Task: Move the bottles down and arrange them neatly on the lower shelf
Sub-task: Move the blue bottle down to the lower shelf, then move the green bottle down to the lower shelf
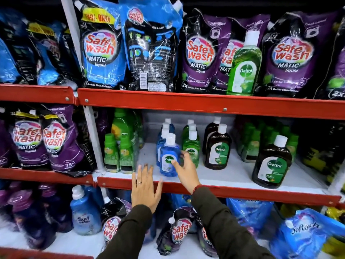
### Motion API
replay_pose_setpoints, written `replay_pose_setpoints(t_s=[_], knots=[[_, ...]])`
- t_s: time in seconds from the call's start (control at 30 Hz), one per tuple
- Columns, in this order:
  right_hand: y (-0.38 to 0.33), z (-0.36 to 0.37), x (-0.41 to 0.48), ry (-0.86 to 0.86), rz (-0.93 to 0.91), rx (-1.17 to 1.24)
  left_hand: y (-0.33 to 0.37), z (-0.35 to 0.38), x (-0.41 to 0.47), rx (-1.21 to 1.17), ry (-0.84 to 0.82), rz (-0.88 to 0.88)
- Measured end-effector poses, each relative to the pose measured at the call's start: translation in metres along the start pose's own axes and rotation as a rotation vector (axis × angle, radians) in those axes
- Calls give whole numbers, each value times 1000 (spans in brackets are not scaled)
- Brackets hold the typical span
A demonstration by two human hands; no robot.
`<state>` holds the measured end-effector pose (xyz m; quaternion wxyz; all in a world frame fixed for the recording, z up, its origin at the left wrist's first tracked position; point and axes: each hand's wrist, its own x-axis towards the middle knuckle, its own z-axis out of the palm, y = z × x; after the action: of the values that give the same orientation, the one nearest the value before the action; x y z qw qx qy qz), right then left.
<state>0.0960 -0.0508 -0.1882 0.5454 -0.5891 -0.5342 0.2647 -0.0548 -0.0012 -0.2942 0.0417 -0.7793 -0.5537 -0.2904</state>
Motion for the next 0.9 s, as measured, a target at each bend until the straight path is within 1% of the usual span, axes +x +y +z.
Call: replay_pose_setpoints(t_s=[0.2,0.4,0.7,0.77,0.83,0.9], knots=[[13,20,17,6,35,-7,-1,2,-1,-7,33,4],[18,25,22,-5,35,3,-2,4,-1,-11,57,15],[26,24,17,-30,3,4,-2,2,-2,-17,28,6],[29,19,9,-13,-34,-46,-3,2,-2,-22,31,9],[33,9,1,33,-105,-180,-2,2,-4,-40,44,7],[33,-5,-7,118,-211,-335,4,-3,-5,-71,86,-6]])
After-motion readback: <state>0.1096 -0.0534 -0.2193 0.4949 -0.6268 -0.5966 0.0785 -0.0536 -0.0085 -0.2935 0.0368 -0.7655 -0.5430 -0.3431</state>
